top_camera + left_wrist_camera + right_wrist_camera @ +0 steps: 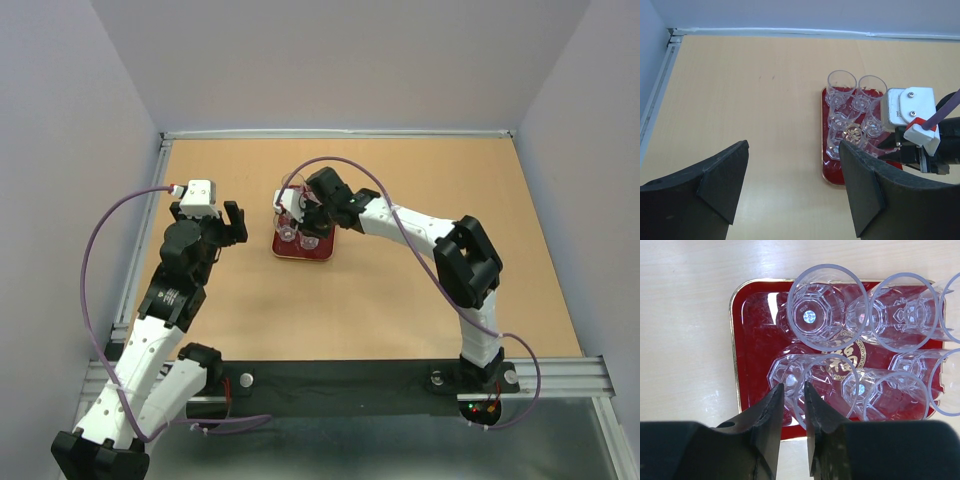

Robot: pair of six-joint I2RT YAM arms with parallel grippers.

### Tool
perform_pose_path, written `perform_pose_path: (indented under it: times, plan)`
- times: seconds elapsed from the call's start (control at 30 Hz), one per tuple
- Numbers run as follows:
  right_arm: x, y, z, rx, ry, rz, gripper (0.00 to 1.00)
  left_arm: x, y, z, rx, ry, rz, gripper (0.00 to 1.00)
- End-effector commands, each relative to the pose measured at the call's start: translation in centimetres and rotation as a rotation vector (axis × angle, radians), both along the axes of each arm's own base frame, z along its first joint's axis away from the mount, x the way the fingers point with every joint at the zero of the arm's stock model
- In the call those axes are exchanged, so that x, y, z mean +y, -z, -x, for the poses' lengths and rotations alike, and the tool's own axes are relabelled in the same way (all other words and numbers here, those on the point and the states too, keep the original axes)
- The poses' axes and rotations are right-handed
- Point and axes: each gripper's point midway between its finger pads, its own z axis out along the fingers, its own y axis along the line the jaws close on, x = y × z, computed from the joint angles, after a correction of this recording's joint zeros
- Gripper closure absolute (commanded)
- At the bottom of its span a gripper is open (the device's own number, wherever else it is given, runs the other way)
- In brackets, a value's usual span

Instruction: Place the glasses into the tray

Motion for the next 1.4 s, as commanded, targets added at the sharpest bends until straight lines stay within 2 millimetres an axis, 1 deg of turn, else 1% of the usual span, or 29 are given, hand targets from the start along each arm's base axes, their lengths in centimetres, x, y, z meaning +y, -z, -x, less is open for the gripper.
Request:
perform_pose_path:
  times: [0.0,0.07,0.13,0.17,0.27,0.43,0.53,0.57,0.63,0.67,0.7,0.77,0.8,0.83,0.87,0.9,0.93,0.97,1.0,1.03,1.07,1.1,1.17,1.2,1.23,1.27,1.33,1.37]
  plan:
    - [1.5,-3.4,-1.0,-0.054,-0.003,-0.077,0.71,0.2,-1.3,-0.1,-0.058,-0.010,0.006,0.16]
    - [1.6,-4.1,-0.8,-0.051,-0.001,-0.093,0.71,0.2,-1.1,-0.1,-0.053,-0.011,0.003,0.16]
    - [1.6,-5.5,-0.5,-0.060,-0.008,-0.120,0.71,0.2,-1.1,-0.1,-0.055,-0.011,0.003,0.16]
    - [1.6,-6.1,-0.4,-0.060,-0.009,-0.132,0.68,0.2,-1.2,-0.1,-0.055,-0.011,0.003,0.16]
    - [1.5,-6.6,0.2,-0.053,-0.022,-0.146,0.68,0.2,-1.2,-0.1,-0.055,-0.007,0.004,0.17]
    - [1.5,-5.7,1.1,-0.012,-0.037,-0.148,0.67,0.2,-1.0,-0.1,-0.050,-0.010,0.003,0.16]
    - [1.6,-6.2,1.5,0.003,-0.043,-0.162,0.67,0.2,-1.0,-0.2,-0.051,-0.011,0.002,0.16]
    - [1.6,-7.1,1.6,-0.006,-0.041,-0.176,0.67,0.2,-1.0,-0.2,-0.049,-0.011,0.001,0.16]
    - [1.3,-8.1,1.7,-0.022,-0.032,-0.185,0.67,0.3,-0.9,-0.2,-0.048,-0.013,0.002,0.16]
    - [0.9,-8.3,1.9,-0.025,-0.027,-0.179,0.66,0.2,-0.9,-0.2,-0.048,-0.011,0.001,0.16]
    - [0.3,-9.6,1.9,-0.056,-0.010,-0.185,0.66,0.3,-1.0,-0.2,-0.051,-0.013,0.001,0.16]
    - [-0.9,-10.3,2.2,-0.088,0.005,-0.175,0.66,0.2,-1.2,-0.1,-0.053,-0.011,0.003,0.16]
    - [-1.9,-9.3,2.6,-0.089,0.008,-0.140,0.66,0.3,-1.1,-0.1,-0.053,-0.013,0.004,0.16]
    - [-3.1,-10.6,2.7,-0.127,0.026,-0.141,0.66,0.2,-1.2,-0.1,-0.056,-0.010,0.004,0.16]
    - [-4.0,-10.4,2.9,-0.137,0.028,-0.122,0.66,0.2,-1.2,-0.1,-0.056,-0.007,0.004,0.16]
    - [-5.8,-9.6,2.6,-0.127,0.056,-0.100,0.66,0.2,-1.2,0.0,-0.058,-0.008,0.006,0.16]
    - [-6.9,-9.7,2.5,-0.121,0.067,-0.102,0.66,0.2,-1.3,0.0,-0.059,-0.007,0.007,0.16]
    - [-8.4,-10.8,2.5,-0.126,0.090,-0.123,0.66,0.2,-1.3,0.0,-0.060,-0.005,0.009,0.16]
    - [-11.1,-10.4,1.4,-0.103,0.143,-0.134,0.66,0.1,-1.5,0.0,-0.065,-0.002,0.007,0.16]
    - [-12.7,-11.5,0.6,-0.120,0.187,-0.147,0.66,0.2,-1.5,0.1,-0.066,-0.005,0.009,0.16]
    - [-14.6,-12.0,0.7,-0.128,0.221,-0.159,0.65,0.1,-1.5,0.1,-0.066,-0.002,0.009,0.16]
    - [-17.8,-10.8,0.0,-0.119,0.311,-0.126,0.65,0.2,-1.6,0.1,-0.068,-0.004,0.010,0.16]
    - [-20.8,-10.4,0.1,-0.125,0.396,-0.107,0.65,0.2,-1.5,0.1,-0.067,-0.004,0.013,0.16]
    - [-23.8,-11.0,-0.2,-0.148,0.499,-0.101,0.64,0.1,-1.7,0.1,-0.071,0.002,0.015,0.16]
    - [-25.5,-10.9,-0.1,-0.157,0.558,-0.093,0.64,-0.1,-1.7,0.2,-0.071,0.010,0.016,0.16]
    - [-28.3,-10.2,0.4,-0.143,0.661,-0.085,0.64,-0.1,-1.7,0.2,-0.071,0.014,0.015,0.16]
    - [-31.6,-9.8,0.9,-0.139,0.771,-0.070,0.64,-0.3,-1.7,0.2,-0.072,0.020,0.017,0.16]
    - [-34.3,-8.7,1.3,-0.111,0.866,-0.055,0.63,-0.3,-1.8,0.2,-0.075,0.022,0.018,0.16]
